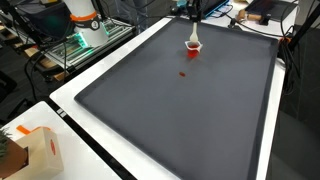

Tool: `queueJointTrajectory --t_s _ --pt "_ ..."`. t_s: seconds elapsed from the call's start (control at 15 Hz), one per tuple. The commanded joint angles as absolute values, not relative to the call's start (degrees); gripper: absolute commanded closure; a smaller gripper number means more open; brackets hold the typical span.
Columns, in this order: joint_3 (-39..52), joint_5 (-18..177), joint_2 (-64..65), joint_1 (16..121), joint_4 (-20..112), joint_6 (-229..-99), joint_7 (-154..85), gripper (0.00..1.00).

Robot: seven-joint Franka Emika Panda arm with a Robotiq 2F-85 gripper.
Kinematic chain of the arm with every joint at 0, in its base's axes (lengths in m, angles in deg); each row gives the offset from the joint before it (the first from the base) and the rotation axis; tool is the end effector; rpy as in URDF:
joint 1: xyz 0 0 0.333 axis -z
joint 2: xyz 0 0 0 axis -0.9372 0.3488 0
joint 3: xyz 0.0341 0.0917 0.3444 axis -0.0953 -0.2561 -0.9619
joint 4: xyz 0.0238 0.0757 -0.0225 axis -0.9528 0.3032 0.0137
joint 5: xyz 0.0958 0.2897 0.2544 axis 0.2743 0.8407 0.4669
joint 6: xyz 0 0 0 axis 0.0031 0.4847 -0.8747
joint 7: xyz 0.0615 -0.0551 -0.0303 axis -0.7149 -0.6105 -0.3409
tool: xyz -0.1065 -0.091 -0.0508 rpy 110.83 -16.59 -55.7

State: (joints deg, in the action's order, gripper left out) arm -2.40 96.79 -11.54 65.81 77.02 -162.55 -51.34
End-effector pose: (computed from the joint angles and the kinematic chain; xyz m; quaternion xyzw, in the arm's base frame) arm 0.5603 0.1013 0.3727 -0.9888 -0.1026 -0.0474 0.0977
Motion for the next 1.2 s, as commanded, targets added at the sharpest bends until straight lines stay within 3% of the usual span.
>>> queueJointTrajectory --t_s 0.0,1.13 --pt "-2.6 98.1 -12.5 65.7 80.7 -166.9 -50.6 0.97" --pt "-3.7 98.7 -10.6 65.4 84.1 -174.8 -48.6 0.97"
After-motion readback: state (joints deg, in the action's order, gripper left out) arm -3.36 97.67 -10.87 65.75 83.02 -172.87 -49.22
